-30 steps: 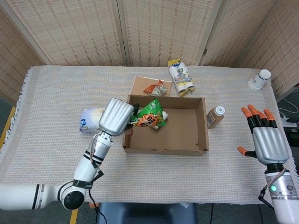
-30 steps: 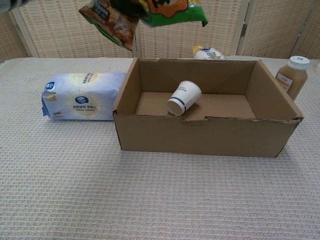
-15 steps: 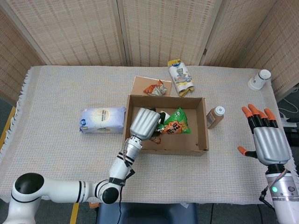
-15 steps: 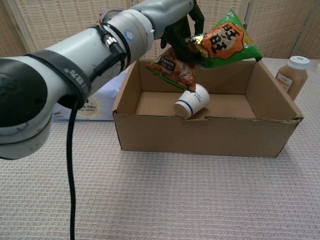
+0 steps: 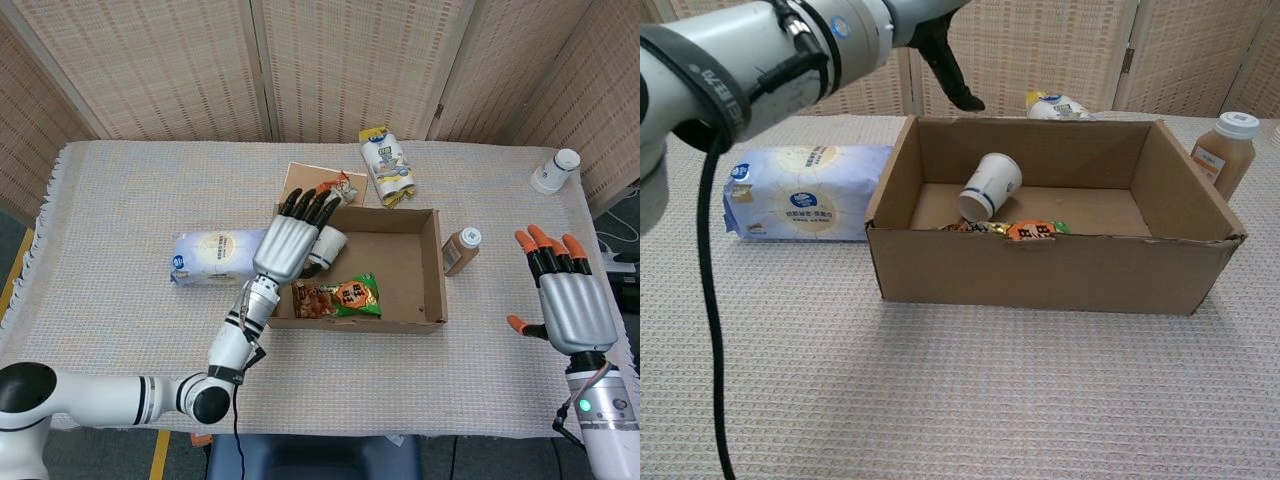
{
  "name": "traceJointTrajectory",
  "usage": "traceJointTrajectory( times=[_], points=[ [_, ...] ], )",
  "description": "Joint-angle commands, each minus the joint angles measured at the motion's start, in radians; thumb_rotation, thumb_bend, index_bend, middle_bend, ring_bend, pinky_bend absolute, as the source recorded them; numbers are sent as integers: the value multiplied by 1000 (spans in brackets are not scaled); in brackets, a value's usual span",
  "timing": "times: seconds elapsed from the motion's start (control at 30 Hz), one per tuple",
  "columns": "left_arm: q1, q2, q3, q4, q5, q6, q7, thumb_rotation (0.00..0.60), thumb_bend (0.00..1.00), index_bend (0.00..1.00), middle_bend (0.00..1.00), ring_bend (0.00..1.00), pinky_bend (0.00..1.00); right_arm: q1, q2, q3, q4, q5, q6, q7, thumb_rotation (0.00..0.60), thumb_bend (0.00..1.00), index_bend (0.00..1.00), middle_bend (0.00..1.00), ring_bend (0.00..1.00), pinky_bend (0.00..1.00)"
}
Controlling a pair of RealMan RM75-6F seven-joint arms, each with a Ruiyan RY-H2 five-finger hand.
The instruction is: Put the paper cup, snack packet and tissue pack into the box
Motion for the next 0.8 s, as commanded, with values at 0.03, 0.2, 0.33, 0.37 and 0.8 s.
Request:
traceJointTrajectory(
  times=[0.03,0.2,0.33,0.37,0.8],
  points=[
    [40,98,33,-29,-22,-8,25,600,169,0,0,0,57,-1,0,0,0,-2,1,1,600,44,57,0,0,0],
    [80,195,59,-50,-90,-35,34,600,171,0,0,0,46,1,-1,-1,1,-2,-2,-1,600,44,57,0,0,0],
    [95,262,81,-63,-162,-78,46,600,171,0,0,0,42,3,-5,-3,1,-1,-7,-7,600,44,61,0,0,0],
    [99,286,94,-69,-198,-102,53,600,170,0,0,0,41,5,-6,-3,0,-2,-7,-10,600,44,63,0,0,0],
    [-7,309,191,-29,-473,-261,90,600,170,0,0,0,38,6,-10,-1,5,8,-5,-13,600,44,66,0,0,0]
  ],
)
